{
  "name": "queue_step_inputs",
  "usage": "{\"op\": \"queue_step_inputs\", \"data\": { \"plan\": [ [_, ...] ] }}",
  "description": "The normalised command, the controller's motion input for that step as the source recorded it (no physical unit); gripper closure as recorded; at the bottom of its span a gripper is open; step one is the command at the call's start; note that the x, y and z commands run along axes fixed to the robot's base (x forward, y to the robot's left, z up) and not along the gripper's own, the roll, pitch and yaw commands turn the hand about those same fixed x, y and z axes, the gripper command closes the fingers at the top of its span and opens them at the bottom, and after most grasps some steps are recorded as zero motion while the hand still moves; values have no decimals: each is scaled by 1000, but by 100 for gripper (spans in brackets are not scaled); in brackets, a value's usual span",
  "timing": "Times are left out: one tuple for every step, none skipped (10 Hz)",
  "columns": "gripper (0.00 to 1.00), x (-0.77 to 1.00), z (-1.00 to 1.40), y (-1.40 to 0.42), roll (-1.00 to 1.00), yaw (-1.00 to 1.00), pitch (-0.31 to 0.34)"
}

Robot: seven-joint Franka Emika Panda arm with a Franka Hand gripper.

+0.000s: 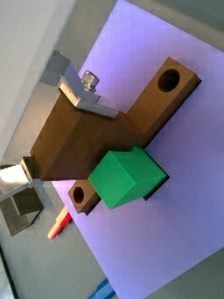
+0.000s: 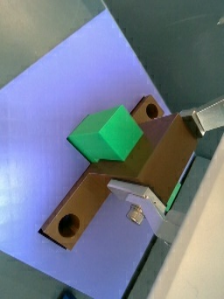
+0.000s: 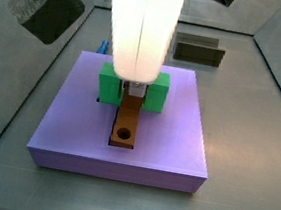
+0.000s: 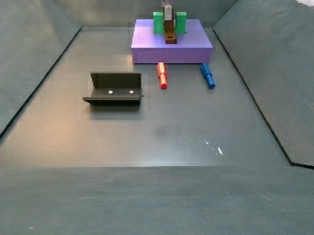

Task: Pick up the brown object. Move up. Move to above the board. Insert the brown object.
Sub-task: Insert the brown object.

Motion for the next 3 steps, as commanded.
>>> {"op": "queue_step_inputs", "data": {
  "plan": [
    [100, -129, -471, 0, 103, -123, 0],
    [100, 0, 31, 0, 0, 0, 0],
    [100, 0, 0, 0, 0, 0, 0]
  ]
}}
